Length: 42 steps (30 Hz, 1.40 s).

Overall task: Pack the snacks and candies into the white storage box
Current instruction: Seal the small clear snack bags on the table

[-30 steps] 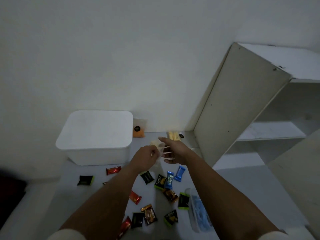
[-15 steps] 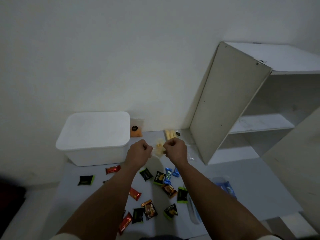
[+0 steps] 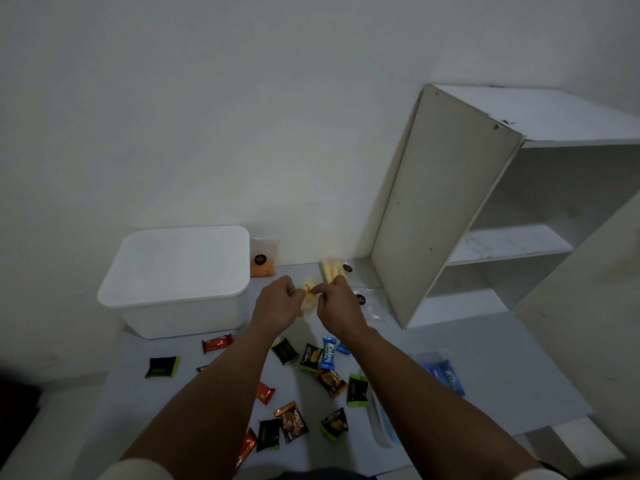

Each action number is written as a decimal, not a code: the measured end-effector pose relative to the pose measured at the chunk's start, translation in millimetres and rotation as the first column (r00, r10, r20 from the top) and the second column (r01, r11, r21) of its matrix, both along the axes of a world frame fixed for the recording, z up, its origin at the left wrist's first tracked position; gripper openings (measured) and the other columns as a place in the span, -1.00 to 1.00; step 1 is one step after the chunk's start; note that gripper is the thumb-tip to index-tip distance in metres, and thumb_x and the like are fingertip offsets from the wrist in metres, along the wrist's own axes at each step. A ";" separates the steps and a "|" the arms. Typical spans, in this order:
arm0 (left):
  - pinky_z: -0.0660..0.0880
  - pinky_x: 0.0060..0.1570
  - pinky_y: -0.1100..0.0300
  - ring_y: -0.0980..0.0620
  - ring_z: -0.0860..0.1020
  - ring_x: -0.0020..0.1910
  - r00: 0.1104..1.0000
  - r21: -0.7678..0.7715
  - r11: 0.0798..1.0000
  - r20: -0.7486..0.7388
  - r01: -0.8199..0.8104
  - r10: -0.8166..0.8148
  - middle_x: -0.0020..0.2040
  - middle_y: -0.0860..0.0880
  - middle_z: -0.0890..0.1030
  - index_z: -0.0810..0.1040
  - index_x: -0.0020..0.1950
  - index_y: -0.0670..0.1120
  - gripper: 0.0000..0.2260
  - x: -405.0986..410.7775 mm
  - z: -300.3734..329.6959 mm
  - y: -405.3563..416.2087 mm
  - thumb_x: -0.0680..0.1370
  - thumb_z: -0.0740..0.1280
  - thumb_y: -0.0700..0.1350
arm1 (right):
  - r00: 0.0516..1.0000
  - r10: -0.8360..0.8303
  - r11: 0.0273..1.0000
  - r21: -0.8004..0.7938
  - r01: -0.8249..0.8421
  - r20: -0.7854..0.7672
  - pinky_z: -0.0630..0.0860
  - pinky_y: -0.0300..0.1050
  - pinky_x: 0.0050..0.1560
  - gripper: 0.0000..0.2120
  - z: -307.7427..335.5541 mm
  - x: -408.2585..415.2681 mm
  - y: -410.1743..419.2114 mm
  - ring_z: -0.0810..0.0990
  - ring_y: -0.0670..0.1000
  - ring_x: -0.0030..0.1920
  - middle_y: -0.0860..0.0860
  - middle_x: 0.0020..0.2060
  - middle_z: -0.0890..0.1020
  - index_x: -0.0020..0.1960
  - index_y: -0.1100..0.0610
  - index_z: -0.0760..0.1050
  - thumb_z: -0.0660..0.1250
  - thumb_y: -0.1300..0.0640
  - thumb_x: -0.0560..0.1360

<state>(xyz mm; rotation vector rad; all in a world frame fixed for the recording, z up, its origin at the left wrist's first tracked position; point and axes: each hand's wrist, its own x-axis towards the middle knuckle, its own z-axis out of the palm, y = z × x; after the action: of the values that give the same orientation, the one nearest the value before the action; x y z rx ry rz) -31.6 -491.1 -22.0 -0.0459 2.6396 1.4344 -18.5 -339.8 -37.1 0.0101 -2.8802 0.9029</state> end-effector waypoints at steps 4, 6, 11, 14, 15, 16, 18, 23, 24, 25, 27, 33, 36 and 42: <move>0.63 -0.18 -0.19 0.07 0.69 -0.34 1.000 -0.029 1.000 -0.022 0.002 -0.003 -0.26 -0.12 0.65 0.35 -0.26 -0.04 -0.78 0.5 -5.9 2.8 0.52 0.31 -0.03 | 0.996 -0.072 0.988 0.137 0.065 0.047 0.57 0.00 -0.12 -0.61 4.0 0.7 5.3 0.62 0.15 -0.14 0.12 -0.07 0.57 -0.01 0.13 0.65 0.11 -0.04 0.61; 0.63 -0.19 -0.18 0.05 0.69 -0.33 1.000 -0.047 0.999 -0.028 -0.004 0.002 -0.28 -0.11 0.64 0.36 -0.26 -0.04 -0.78 1.3 -6.7 4.9 0.51 0.31 -0.02 | 0.994 -0.094 0.985 0.148 0.086 0.053 0.56 -0.04 -0.17 -0.57 6.1 0.5 5.7 0.62 0.11 -0.19 0.10 -0.15 0.63 -0.07 0.16 0.66 0.14 -0.10 0.60; 0.60 -0.13 -0.12 -0.02 0.68 -0.26 0.999 -0.104 0.995 -0.032 -0.014 0.011 -0.30 -0.07 0.63 0.36 -0.27 -0.03 -0.79 1.3 -6.6 10.5 0.48 0.30 0.02 | 0.995 -0.075 0.992 0.108 0.068 0.063 0.62 0.00 -0.09 -0.75 9.5 -2.9 4.4 0.66 0.12 -0.11 0.12 -0.09 0.72 0.03 0.16 0.68 0.24 0.16 0.52; 0.61 -0.11 -0.11 -0.03 0.67 -0.25 1.000 -0.087 0.996 -0.002 -0.025 0.025 -0.30 -0.06 0.65 0.41 -0.27 -0.05 -0.79 0.1 -7.2 9.1 0.41 0.29 0.07 | 0.997 -0.050 0.997 0.063 0.046 0.061 0.61 0.05 0.07 -0.65 13.8 -7.1 1.2 0.65 0.15 0.13 0.11 0.16 0.67 0.26 0.08 0.63 0.24 0.23 0.54; 0.61 -0.11 -0.10 -0.03 0.67 -0.25 0.999 -0.069 0.997 0.020 -0.026 0.028 -0.30 -0.05 0.66 0.43 -0.26 -0.06 -0.78 0.3 -6.0 8.7 0.39 0.28 0.09 | 0.997 -0.039 0.997 0.063 0.035 0.060 0.61 0.05 0.08 -0.64 14.4 -9.0 1.2 0.64 0.14 0.14 0.10 0.19 0.66 0.29 0.05 0.62 0.24 0.23 0.55; 0.62 -0.11 -0.10 -0.03 0.67 -0.24 0.999 -0.053 0.998 0.033 -0.026 0.028 -0.29 -0.04 0.66 0.45 -0.24 -0.06 -0.74 0.5 -4.7 8.4 0.37 0.28 0.13 | 0.998 -0.028 0.997 0.067 0.024 0.063 0.60 0.02 0.06 -0.63 14.5 -11.1 1.5 0.64 0.13 0.14 0.09 0.19 0.66 0.31 0.04 0.61 0.25 0.24 0.56; 0.63 -0.09 -0.10 -0.01 0.68 -0.22 0.999 -0.027 0.999 0.045 -0.026 0.028 -0.25 -0.04 0.67 0.49 -0.19 -0.07 -0.68 -0.7 -4.1 6.8 0.34 0.27 0.19 | 0.998 -0.006 0.996 0.086 0.001 0.061 0.57 -0.04 0.00 -0.61 16.4 -13.4 2.5 0.63 0.12 0.11 0.08 0.15 0.66 0.33 0.05 0.59 0.25 0.26 0.56; 0.66 -0.06 -0.08 -0.02 0.67 -0.16 0.984 0.308 0.951 0.173 -0.021 -0.035 -0.07 -0.11 0.66 0.52 0.04 -0.09 -0.66 -1.1 -3.6 1.1 0.58 0.31 0.20 | 0.999 0.048 0.996 0.081 -0.048 0.010 0.60 0.04 -0.06 -0.66 20.1 -17.3 1.5 0.63 0.14 0.01 0.11 0.05 0.63 0.23 0.09 0.63 0.27 0.30 0.53; 0.65 -0.03 -0.11 -0.03 0.65 -0.13 0.989 0.320 0.947 0.149 -0.025 -0.024 -0.07 -0.09 0.65 0.52 0.06 -0.08 -0.67 -0.4 -2.6 0.3 0.61 0.28 0.19 | 0.999 0.052 0.996 0.070 -0.052 0.002 0.60 0.04 -0.06 -0.67 20.5 -18.9 1.5 0.63 0.12 -0.01 0.10 0.03 0.64 0.19 0.09 0.65 0.26 0.31 0.52; 0.63 0.02 -0.12 -0.04 0.63 -0.08 0.995 0.289 0.957 0.100 -0.035 0.006 -0.05 -0.05 0.64 0.51 0.09 -0.05 -0.72 -0.8 -3.5 -0.7 0.63 0.25 0.16 | 0.999 0.054 0.997 0.052 -0.054 0.000 0.60 0.02 -0.06 -0.68 20.9 -20.0 2.0 0.63 0.09 -0.03 0.08 0.02 0.65 0.14 0.09 0.67 0.26 0.32 0.52; 0.56 0.12 -0.07 -0.06 0.58 0.12 0.998 0.176 0.983 -0.006 -0.056 0.058 0.10 -0.02 0.58 0.48 0.22 0.02 -0.82 -5.4 -8.8 -5.9 0.64 0.27 0.01 | 0.999 0.049 0.999 -0.009 -0.049 0.018 0.58 -0.02 -0.09 -0.72 22.7 -21.0 3.4 0.63 0.03 -0.11 0.02 -0.05 0.68 -0.01 0.09 0.70 0.26 0.34 0.50; 0.35 0.31 0.13 0.04 0.44 0.36 0.994 0.078 0.996 -0.103 0.048 -0.039 0.38 0.00 0.50 0.48 0.42 0.02 -0.64 -12.9 -9.4 -12.6 0.62 0.30 -0.12 | 0.998 0.042 0.966 -0.256 -0.030 0.040 0.64 0.06 -0.05 -0.82 23.5 -27.4 7.9 0.69 -0.04 -0.11 -0.03 -0.22 0.70 -0.20 0.04 0.49 0.35 0.31 0.45; 0.42 0.14 0.21 0.05 0.58 0.20 0.988 0.091 0.991 -0.132 0.096 -0.084 0.18 0.01 0.67 0.65 0.25 -0.05 -0.76 -13.0 -10.6 -14.5 0.65 0.28 -0.06 | 0.999 0.003 0.954 -0.300 0.014 0.054 0.64 0.01 -0.09 -0.78 22.4 -32.8 10.6 0.70 0.00 -0.14 0.01 -0.26 0.67 -0.21 0.00 0.47 0.48 0.22 0.45; 0.47 0.16 0.23 0.14 0.61 0.09 0.986 0.111 0.982 -0.069 0.156 -0.149 0.11 0.03 0.71 0.72 0.11 -0.04 -0.79 -12.3 -15.0 -16.0 0.65 0.29 -0.05 | 0.987 -0.154 0.968 -0.191 0.161 0.051 0.45 -0.23 -0.25 -0.85 26.3 -36.5 19.9 0.58 -0.16 -0.24 -0.16 -0.27 0.60 -0.14 -0.06 0.56 0.50 0.14 0.44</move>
<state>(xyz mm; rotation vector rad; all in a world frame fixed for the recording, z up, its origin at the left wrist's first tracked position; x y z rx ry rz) -43.9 -507.2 -37.1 0.2104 2.5366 1.5558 -55.0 -319.9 -10.9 -0.2516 -2.7624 1.1581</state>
